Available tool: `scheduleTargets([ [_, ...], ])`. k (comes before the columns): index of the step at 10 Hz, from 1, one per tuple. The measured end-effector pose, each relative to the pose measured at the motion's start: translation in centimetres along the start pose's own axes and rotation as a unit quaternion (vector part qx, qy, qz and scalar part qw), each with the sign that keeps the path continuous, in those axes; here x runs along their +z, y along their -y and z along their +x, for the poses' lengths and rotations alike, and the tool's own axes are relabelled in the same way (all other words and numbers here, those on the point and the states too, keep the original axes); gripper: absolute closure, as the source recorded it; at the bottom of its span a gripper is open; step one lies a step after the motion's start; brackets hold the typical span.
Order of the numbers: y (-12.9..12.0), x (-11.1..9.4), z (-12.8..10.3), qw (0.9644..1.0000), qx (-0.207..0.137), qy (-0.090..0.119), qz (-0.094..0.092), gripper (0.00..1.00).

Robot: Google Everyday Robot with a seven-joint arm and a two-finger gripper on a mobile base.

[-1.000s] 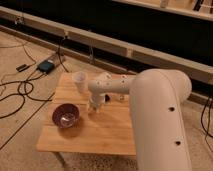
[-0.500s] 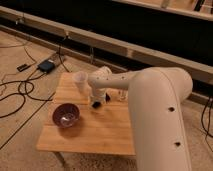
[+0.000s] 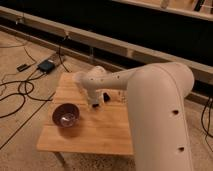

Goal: Push the eraser across the table

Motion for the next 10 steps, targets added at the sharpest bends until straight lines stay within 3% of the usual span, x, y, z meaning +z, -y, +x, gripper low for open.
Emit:
scheduleTargets([
  [4,-0.2,1.8,1.0,0.9997,-0.002,-0.021,0.014,0.35],
  [10,3.6,5.5,-1.8,0.9993,0.01,-0.032,0.02,0.35],
])
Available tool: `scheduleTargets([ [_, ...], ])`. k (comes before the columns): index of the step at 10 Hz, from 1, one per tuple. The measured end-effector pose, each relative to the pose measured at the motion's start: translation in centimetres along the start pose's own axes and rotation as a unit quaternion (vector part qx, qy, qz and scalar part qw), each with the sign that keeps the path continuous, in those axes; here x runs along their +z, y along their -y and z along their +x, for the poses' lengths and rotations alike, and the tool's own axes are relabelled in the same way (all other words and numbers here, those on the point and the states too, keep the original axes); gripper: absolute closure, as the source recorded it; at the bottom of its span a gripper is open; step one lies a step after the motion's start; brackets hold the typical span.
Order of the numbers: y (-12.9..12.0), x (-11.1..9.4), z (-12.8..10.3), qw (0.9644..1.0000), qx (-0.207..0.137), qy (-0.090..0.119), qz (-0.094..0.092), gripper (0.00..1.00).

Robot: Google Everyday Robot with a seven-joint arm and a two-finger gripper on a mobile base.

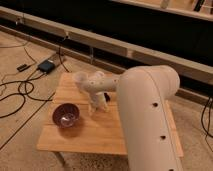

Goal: Push the eraser across the table

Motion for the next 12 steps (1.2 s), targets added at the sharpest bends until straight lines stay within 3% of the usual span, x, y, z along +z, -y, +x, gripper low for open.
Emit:
scheduleTargets([
  [4,0.7,0.4,-4.8,0.9999,0.001,0.016,-0.001,0.35],
  [6,0.2,-0.1,-8.2,0.9994,-0.002,0.034,-0.003,0.35],
  [7,0.0,-0.9,-10.4,0.9986,0.0,0.052,-0.005,0.35],
  [8,0.6,-1.3,-11.2,0.9984,0.003,0.056,-0.001,0.35],
  [10,2.4,-4.3,-14.8,0.9954,0.011,0.094,0.011,0.35],
  [12,4.3,-9.4,-17.7,0.9896,0.011,0.138,0.038,0.35],
])
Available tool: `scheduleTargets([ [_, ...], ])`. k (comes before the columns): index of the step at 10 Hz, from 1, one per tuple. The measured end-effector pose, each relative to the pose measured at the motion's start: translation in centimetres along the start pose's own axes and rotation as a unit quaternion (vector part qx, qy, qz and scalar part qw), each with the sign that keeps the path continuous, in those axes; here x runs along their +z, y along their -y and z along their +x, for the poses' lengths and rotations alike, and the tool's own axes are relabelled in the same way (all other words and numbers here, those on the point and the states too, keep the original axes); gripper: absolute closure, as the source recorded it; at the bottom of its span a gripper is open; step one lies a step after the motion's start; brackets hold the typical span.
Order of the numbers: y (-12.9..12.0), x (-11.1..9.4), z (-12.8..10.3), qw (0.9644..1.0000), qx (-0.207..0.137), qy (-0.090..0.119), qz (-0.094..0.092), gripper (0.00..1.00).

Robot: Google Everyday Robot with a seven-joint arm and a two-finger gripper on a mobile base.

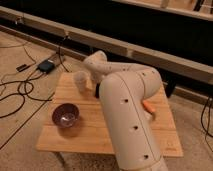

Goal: Push the eraser across the table

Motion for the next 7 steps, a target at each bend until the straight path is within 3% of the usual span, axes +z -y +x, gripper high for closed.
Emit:
scheduleTargets([
  [2,1.2,-2.9,-1.4,0.9996,-0.007,0.021,0.018,0.35],
  [4,0.3,-4.6,-1.2,0.9993,-0.014,0.028,0.021,0.35],
  [7,-0.8,-6.5,2.1,0.9996,-0.02,0.012,0.016,0.35],
])
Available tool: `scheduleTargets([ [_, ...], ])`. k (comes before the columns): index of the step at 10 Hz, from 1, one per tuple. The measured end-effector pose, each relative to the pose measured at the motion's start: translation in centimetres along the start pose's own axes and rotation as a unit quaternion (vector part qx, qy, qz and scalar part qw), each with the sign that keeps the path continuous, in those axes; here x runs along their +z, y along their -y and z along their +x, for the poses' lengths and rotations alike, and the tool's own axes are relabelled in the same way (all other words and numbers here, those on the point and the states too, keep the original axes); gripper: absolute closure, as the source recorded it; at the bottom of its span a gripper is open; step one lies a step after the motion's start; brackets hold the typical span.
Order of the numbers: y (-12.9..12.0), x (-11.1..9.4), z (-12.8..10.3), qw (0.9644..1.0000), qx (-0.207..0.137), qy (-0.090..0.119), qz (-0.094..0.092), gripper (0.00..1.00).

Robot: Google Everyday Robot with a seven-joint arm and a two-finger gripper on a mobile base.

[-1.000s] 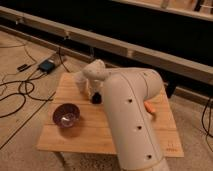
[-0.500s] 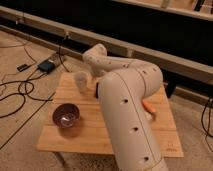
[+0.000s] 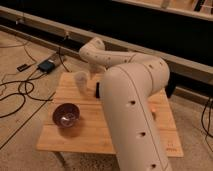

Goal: Push the eraser across the table

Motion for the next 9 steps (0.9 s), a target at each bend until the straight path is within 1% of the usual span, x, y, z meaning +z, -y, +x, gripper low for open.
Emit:
scheduleTargets([
  [1,-0.2,-0.5,1.7,0.9999,-0.002,-0.011,-0.001,0.35],
  [3,0.1,-1.2,4.3,0.9996,-0.001,-0.029,-0.002,0.35],
  [6,-0.4,-1.3,4.4,0.9996,-0.004,-0.029,-0.004,0.35],
  [9,-0.2,-1.3,4.4,0.9996,-0.003,-0.029,-0.003,0.35],
])
